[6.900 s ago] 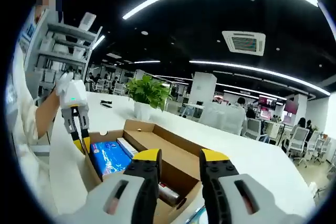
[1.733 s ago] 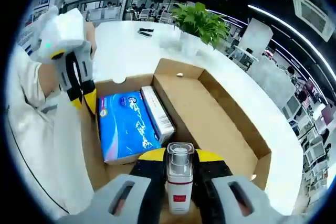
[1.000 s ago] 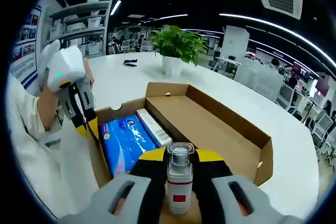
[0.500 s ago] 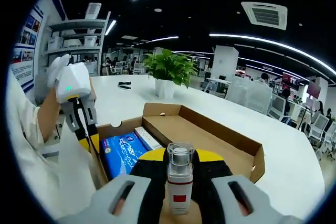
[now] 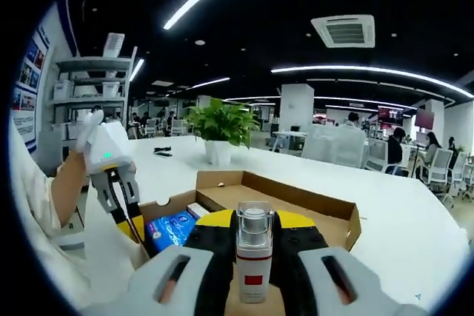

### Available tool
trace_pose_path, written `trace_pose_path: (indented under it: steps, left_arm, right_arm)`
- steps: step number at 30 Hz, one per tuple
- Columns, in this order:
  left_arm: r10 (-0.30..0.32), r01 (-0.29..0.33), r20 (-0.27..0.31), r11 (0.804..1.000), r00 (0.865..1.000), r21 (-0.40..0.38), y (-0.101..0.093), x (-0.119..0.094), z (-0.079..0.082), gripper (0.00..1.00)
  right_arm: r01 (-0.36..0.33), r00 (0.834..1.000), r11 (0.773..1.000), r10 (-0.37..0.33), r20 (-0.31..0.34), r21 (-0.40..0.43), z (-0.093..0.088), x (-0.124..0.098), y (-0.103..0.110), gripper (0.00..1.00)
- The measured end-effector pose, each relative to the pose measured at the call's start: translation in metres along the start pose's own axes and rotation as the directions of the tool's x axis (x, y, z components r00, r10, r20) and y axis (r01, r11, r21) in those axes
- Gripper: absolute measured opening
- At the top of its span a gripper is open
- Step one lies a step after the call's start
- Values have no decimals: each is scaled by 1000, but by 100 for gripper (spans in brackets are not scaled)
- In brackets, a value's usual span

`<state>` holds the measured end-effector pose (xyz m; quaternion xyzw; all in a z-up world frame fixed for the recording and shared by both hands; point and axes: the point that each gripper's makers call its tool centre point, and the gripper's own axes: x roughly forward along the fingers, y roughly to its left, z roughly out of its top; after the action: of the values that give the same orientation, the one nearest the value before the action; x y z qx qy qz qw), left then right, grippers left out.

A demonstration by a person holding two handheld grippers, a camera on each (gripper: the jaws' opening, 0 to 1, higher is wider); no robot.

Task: Operate the shoe box by opening the lid, removing the specified soft item, and placing it in the target area until the item is outside and the box remains undamaged.

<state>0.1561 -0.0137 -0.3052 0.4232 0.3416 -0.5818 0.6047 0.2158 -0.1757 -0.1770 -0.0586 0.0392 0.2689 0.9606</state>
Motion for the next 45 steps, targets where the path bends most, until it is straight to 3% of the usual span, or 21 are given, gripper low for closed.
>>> trace_pose_path:
  steps: [5,8,13,16,20,24,26,27,28,30,32,34,37,40,45]
  left_arm:
    - [-4,4,2,1000,1000,-6,1,0,0,2]
    - [-9,9,-4,1000,1000,-7,1,0,0,2]
    - [-2,2,9,1000,1000,3,0,0,0,2]
    - [-3,3,5,1000,1000,-5,1,0,0,3]
    - [-4,4,-2,1000,1000,-5,0,0,0,3]
    - [-16,16,-8,999,1000,-30,1,3,-1,3]
    - [-26,26,-11,1000,1000,-1,-2,14,-3,2]
    - [-41,43,-31,998,999,50,-3,12,-3,2]
    - [-26,26,-23,1000,999,3,-1,10,-2,2]
    - [-27,28,-31,999,999,24,0,10,-3,2]
    - [-17,16,-30,1000,999,-15,2,9,-3,3]
    - [2,-2,-4,1000,1000,14,2,8,-2,5]
    - [13,-13,-6,999,1000,-51,5,3,-1,6]
    - [25,-25,-1,999,1000,-41,6,-5,0,7]
    - [38,-40,-42,998,998,-45,3,-15,0,5]
  right_arm:
    - [21,1000,1000,-22,7,3,2,-4,-3,18]
    - [-29,999,998,30,-18,49,-4,-6,8,18]
    - [6,998,997,-11,56,83,5,-16,4,18]
    - [27,998,995,-33,59,101,6,-21,1,18]
    - [61,995,996,-66,75,61,10,-27,-3,18]
    - [51,993,994,-61,98,95,15,-31,-4,18]
    - [58,992,993,-69,108,107,15,-33,-4,18]
    - [72,989,992,-85,122,106,15,-35,-5,18]
    - [88,987,990,-101,124,106,12,-37,-7,18]
    - [94,988,990,-106,114,110,9,-39,-9,18]
    - [110,988,990,-119,103,88,6,-42,-12,18]
    - [149,981,987,-155,116,59,6,-46,-21,18]
    - [115,985,989,-126,121,95,10,-48,-25,18]
    - [124,980,989,-134,144,74,14,-52,-25,18]
    - [123,980,990,-133,147,74,11,-54,-23,18]
